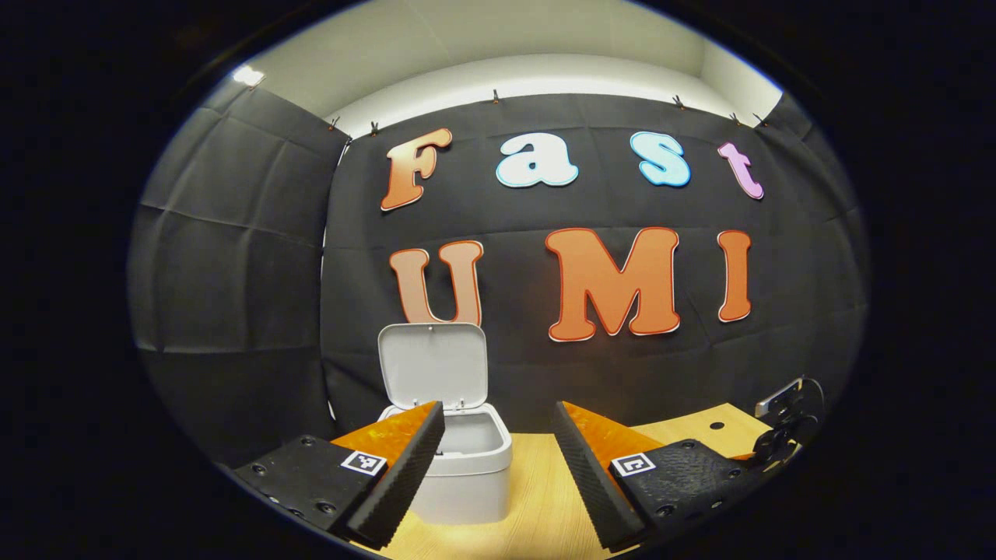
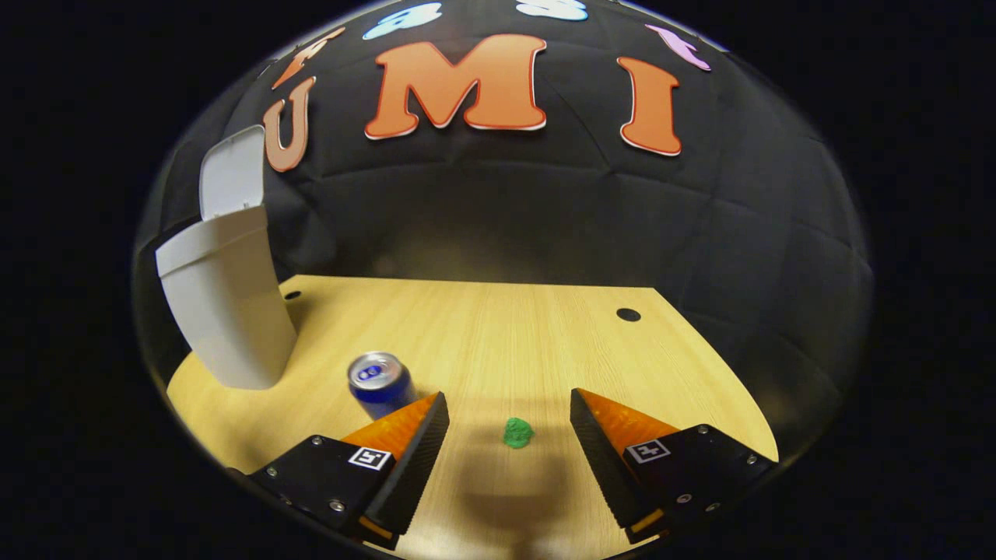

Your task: Press the lid of the desktop garbage bin to open it, pick up the crumpled paper on the desktop and throw it into the bin, then pick up the pop can on the desktop and drop it into the bin, and finally close the garbage bin lid.

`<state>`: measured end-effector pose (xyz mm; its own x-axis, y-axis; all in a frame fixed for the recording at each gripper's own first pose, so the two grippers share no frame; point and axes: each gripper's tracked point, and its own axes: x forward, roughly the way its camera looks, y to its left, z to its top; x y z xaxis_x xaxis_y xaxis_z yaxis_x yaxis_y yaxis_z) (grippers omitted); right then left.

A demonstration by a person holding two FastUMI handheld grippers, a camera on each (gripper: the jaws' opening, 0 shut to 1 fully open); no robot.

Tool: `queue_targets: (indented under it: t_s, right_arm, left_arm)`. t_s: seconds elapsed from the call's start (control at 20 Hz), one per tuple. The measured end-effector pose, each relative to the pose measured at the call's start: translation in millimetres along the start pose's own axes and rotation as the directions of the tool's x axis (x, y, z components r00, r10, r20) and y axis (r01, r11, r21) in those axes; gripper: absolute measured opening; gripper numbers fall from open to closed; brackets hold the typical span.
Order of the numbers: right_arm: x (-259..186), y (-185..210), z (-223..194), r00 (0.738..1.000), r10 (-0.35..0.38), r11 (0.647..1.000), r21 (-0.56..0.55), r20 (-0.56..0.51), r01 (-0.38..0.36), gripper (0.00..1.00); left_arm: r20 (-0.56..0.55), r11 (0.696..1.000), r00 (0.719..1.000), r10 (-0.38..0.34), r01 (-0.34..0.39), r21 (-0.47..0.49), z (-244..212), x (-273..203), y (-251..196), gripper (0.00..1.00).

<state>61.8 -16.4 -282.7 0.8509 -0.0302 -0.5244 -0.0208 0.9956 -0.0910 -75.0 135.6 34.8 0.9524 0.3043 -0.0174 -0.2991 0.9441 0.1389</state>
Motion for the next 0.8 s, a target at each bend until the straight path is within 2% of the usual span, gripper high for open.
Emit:
queue_targets:
  t_s: [0.15,0.25,0.4,0.6,0.8]
  right_arm:
    - [29,-6,-33,0.995,-0.022,0.999,-0.029,-0.101,0.019,0.94]
    - [44,0,-54,0.984,-0.006,1.0,-0.013,-0.177,0.004,0.94]
    - [57,0,-66,0.978,-0.012,1.0,-0.026,-0.208,0.007,0.92]
    - [65,1,-83,0.966,-0.022,0.999,-0.043,-0.257,0.011,0.82]
    - [64,12,-95,0.954,0.02,0.999,-0.026,-0.3,-0.029,0.64]
  left_arm:
    - [-0.015,0.999,1.0,0.028,-0.027,0.035,-2,-13,4,0.89]
    - [-0.034,0.998,0.998,0.044,-0.043,0.048,-7,-18,8,0.89]
    - [-0.059,0.996,0.996,0.072,-0.068,0.054,-13,-23,15,0.89]
    - [-0.077,0.995,0.994,0.084,-0.08,0.051,-19,-23,19,0.89]
    - [-0.095,0.997,0.994,0.062,-0.058,0.048,-25,-16,14,0.89]
